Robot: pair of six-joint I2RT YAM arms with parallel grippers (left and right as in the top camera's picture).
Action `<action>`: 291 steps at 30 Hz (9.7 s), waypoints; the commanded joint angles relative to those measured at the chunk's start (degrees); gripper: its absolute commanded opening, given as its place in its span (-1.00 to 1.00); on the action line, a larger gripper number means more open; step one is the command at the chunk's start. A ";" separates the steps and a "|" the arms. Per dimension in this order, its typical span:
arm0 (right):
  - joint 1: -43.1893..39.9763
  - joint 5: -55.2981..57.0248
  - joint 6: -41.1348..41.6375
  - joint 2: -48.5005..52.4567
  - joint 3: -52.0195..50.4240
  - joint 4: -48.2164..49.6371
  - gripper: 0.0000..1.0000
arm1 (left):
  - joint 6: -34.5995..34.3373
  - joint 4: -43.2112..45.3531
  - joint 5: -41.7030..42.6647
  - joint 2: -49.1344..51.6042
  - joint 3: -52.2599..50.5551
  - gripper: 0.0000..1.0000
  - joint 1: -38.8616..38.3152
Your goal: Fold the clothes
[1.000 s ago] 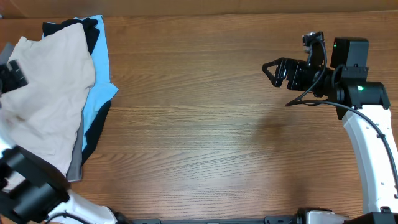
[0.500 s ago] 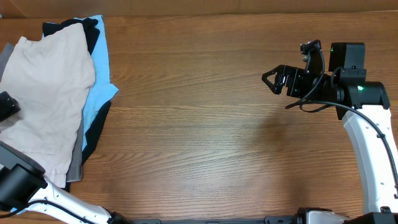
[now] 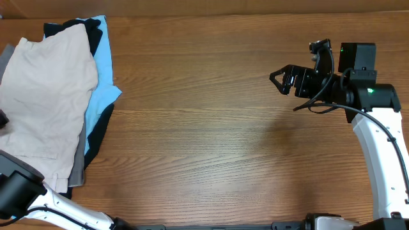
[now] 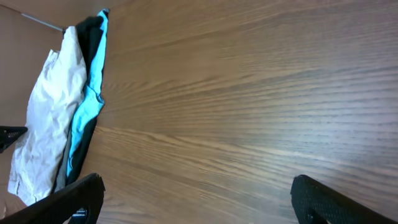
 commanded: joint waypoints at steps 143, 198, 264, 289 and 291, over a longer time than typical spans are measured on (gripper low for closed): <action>11.52 14.71 20.02 16.81 -11.98 -5.18 0.93 | 4.26 -34.84 -0.83 -0.39 40.02 1.00 -64.26; -7.26 7.04 -1.49 21.55 21.97 -16.04 0.95 | -9.03 -30.97 1.75 17.57 40.13 0.56 -65.26; -7.21 7.50 -1.36 21.55 21.57 -17.59 0.88 | -12.90 -16.35 -4.52 27.28 40.13 -0.92 -69.94; 4.59 7.45 3.30 21.62 15.72 -14.67 0.76 | -13.53 -58.05 -8.68 5.55 52.15 -0.92 -49.55; 6.78 7.96 4.85 21.62 15.65 -16.57 0.75 | -12.61 -59.10 -8.63 4.61 52.15 -0.91 -50.03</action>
